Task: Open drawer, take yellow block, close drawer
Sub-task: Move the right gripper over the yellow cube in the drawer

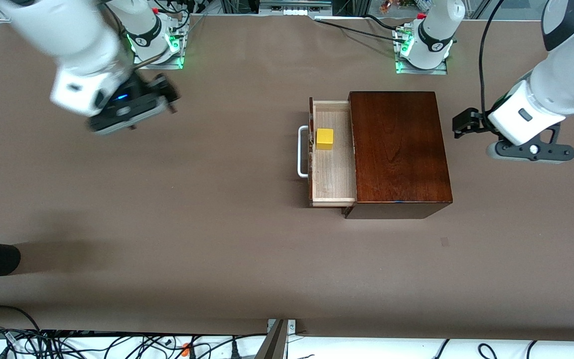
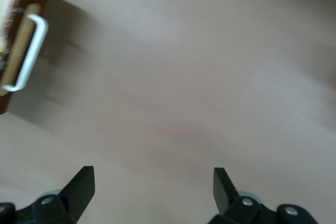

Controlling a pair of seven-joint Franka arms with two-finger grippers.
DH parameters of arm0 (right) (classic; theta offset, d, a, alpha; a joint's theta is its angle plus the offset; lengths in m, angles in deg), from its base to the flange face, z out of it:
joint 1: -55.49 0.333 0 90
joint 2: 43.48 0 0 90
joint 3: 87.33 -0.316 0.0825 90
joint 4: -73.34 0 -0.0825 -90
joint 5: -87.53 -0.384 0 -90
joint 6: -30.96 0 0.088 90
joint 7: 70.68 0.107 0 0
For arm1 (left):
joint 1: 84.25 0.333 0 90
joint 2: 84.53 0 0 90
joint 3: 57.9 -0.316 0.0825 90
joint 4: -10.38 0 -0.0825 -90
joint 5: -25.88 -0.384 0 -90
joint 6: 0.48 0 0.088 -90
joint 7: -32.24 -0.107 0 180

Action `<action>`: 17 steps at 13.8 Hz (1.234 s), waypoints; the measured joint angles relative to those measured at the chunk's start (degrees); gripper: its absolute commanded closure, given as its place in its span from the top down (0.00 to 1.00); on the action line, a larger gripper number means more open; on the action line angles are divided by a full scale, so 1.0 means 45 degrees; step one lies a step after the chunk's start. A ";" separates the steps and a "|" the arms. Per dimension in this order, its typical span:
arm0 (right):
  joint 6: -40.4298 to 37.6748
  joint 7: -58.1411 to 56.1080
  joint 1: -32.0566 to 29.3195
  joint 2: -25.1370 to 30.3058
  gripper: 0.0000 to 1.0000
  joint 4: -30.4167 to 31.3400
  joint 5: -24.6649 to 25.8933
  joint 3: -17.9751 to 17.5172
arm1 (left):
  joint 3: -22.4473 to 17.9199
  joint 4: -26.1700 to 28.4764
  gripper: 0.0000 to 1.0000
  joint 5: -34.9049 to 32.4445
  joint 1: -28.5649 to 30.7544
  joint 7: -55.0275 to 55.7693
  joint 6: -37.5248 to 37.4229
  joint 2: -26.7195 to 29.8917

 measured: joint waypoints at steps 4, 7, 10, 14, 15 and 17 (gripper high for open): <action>0.0675 -0.0119 0.1987 -0.0474 1.00 0.0036 0.0011 -0.0047 | -0.1741 0.1795 1.00 0.0016 -0.0960 -0.0115 0.1087 0.1273; 0.2249 -0.0677 0.3569 -0.1816 1.00 0.0083 0.0017 -0.0092 | -0.1895 0.2367 1.00 0.0024 -0.0960 -0.0685 0.1116 0.1776; 0.4599 -0.2658 0.4553 -0.3369 1.00 -0.0027 0.0059 -0.0108 | -0.1925 0.2500 1.00 0.0089 -0.0955 -0.0949 0.1167 0.1955; 0.5773 -0.4782 0.5318 -0.5554 1.00 -0.1811 0.0202 -0.0103 | -0.1933 0.2568 1.00 0.0089 -0.0954 -0.1034 0.1497 0.1964; 0.5785 -0.5000 0.5472 -0.5993 1.00 -0.2400 0.0359 -0.0101 | -0.1933 0.2571 1.00 0.0089 -0.0954 -0.1049 0.1497 0.1964; 0.5828 -0.5189 0.5876 -0.6749 1.00 -0.3445 0.0856 -0.0107 | -0.1933 0.2577 1.00 0.0089 -0.0954 -0.1071 0.1497 0.1964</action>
